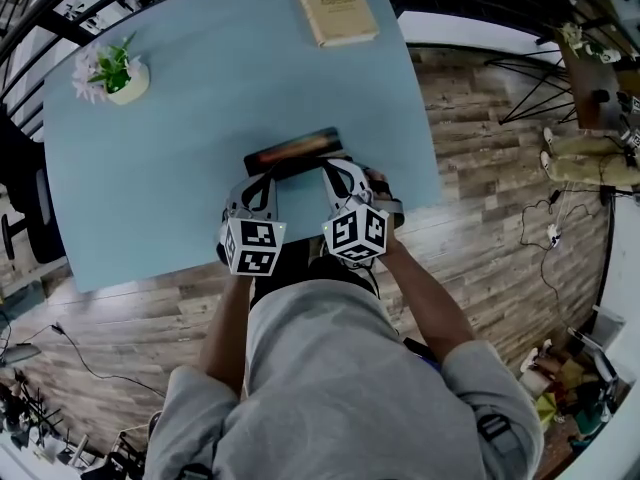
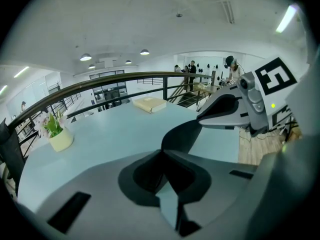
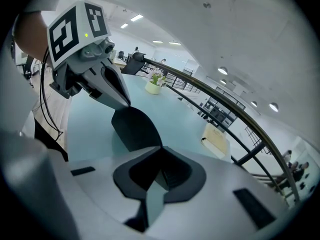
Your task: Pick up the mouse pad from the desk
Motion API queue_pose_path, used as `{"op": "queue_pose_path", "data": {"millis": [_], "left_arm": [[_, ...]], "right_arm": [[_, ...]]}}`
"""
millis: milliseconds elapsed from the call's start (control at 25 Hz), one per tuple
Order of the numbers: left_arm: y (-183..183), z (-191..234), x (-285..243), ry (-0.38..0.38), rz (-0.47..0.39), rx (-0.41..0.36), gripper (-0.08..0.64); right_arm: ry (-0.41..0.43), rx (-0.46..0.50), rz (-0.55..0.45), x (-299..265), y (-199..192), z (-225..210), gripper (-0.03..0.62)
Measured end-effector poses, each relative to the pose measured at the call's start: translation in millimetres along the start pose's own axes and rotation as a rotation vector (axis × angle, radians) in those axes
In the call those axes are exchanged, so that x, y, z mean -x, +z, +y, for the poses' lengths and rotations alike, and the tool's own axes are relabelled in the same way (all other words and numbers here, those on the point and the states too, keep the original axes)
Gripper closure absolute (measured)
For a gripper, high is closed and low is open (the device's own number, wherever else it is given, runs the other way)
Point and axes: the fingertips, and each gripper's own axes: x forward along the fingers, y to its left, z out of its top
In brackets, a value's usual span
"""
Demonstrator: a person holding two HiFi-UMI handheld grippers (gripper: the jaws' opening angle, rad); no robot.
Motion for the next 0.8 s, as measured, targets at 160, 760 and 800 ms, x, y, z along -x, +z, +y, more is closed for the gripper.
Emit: {"op": "queue_pose_path", "data": {"millis": [160, 760, 800], "left_arm": [[4.4, 8.7, -4.8, -0.022, 0.006, -0.01, 0.536], [27.1, 34.1, -12.7, -0.05, 0.006, 0.001, 0.537], [29.5, 35.4, -12.8, -0.043, 0.005, 0.005, 0.537]], "right_arm": [[-0.007, -0.013, 0.02, -5.6, 4.0, -5.5, 0.577], [0.023, -0.082, 0.031, -21.8, 27.1, -32.0, 0.577], [0.028, -0.079, 0.026, -22.8, 28.7, -34.3, 0.577]]}}
